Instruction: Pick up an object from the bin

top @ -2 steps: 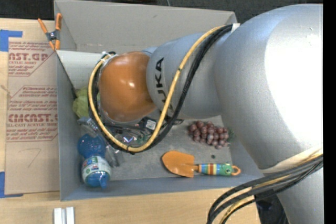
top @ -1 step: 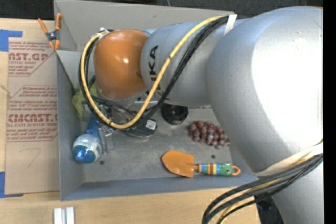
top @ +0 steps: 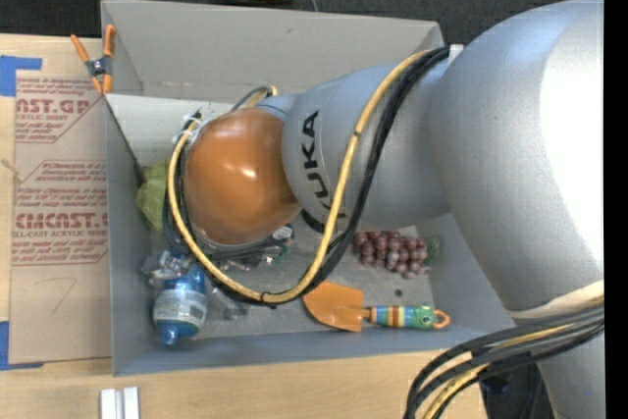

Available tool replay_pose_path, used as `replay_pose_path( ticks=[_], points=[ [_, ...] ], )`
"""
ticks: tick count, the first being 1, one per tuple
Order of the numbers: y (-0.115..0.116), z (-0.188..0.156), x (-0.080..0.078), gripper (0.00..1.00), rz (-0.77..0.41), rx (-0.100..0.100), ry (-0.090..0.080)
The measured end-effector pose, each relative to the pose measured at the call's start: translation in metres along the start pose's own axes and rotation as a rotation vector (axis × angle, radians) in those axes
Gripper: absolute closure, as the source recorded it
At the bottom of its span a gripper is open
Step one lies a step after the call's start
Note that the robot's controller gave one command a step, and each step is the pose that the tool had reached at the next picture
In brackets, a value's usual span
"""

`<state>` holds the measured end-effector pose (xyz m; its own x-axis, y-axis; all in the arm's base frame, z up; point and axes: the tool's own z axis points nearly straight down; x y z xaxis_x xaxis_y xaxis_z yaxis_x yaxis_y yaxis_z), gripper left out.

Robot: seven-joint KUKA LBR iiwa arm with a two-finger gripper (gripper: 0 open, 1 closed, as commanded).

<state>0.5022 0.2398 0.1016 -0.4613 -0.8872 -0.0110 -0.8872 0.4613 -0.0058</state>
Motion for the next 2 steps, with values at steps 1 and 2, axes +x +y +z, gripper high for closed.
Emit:
replay_pose_path(
  ticks=[1, 2],
  points=[
    [-0.022, 0.032, -0.018, 0.0, 0.283, -0.002, 0.009],
    [0.003, 0.024, -0.008, 1.0, -0.579, 0.024, -0.021]
  ],
)
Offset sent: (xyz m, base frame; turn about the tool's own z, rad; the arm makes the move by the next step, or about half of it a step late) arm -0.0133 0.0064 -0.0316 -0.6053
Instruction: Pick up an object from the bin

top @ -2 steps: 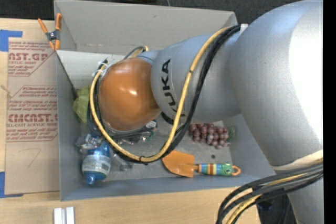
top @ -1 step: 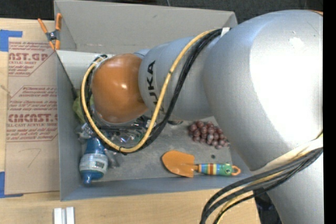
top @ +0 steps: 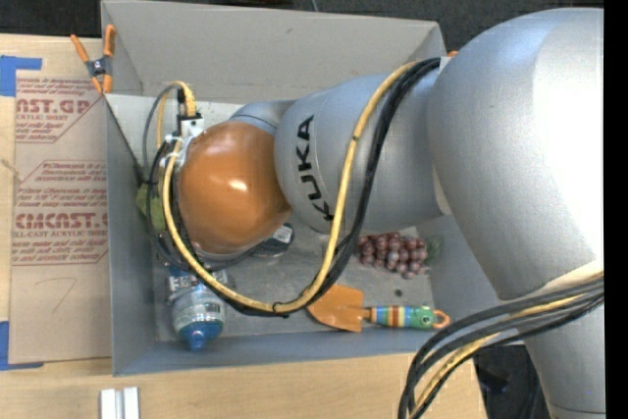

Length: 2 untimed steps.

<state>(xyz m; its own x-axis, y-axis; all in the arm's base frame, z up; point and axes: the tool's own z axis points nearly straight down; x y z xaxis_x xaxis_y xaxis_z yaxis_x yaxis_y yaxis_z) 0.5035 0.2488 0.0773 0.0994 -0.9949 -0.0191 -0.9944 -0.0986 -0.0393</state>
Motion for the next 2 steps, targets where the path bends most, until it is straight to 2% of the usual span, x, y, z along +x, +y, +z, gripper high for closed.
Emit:
replay_pose_path(
  ticks=[1, 2],
  points=[
    [0.003, -0.001, 0.0, 1.0, -0.019, 0.006, -0.002],
    [0.007, -0.021, 0.001, 1.0, -0.019, -0.013, 0.004]
  ],
)
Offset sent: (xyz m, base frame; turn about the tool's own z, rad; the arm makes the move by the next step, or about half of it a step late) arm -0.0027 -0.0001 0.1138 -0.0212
